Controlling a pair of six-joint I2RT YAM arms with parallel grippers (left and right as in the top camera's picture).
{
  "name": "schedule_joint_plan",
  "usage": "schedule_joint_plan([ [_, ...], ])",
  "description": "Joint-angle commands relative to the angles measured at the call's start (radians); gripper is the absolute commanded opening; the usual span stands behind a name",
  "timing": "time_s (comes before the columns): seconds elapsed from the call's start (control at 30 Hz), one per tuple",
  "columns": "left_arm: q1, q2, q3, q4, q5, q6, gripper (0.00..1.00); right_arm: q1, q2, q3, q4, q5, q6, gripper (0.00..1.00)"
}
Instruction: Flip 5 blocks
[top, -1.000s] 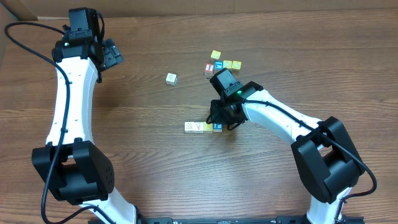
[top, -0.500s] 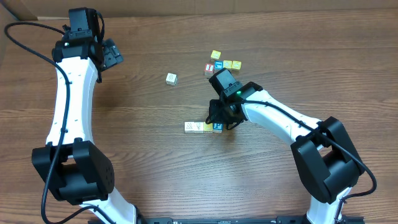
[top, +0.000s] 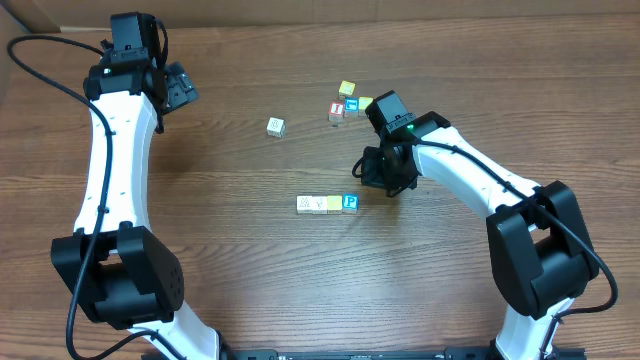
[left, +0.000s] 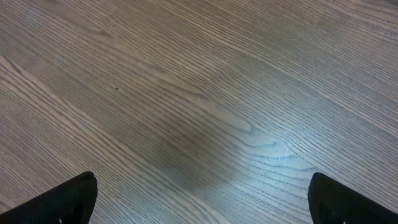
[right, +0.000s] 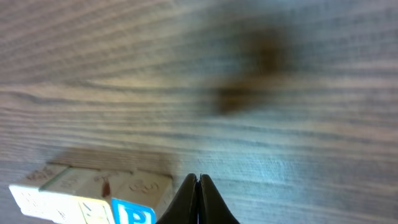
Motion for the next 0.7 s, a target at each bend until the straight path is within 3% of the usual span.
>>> schedule_joint_plan([
  [0.0, 0.003, -0.015, 0.018, 0.001, -0.014, -0.022, 1.0, 0.015, -0.028, -0.002, 0.002, -0.024, -0.004, 0.04],
  [0.67, 0.003, -0.015, 0.018, 0.001, -0.014, -0.022, 1.0, 0.082, -0.028, -0.059, 0.076, -0.026, -0.003, 0.04],
])
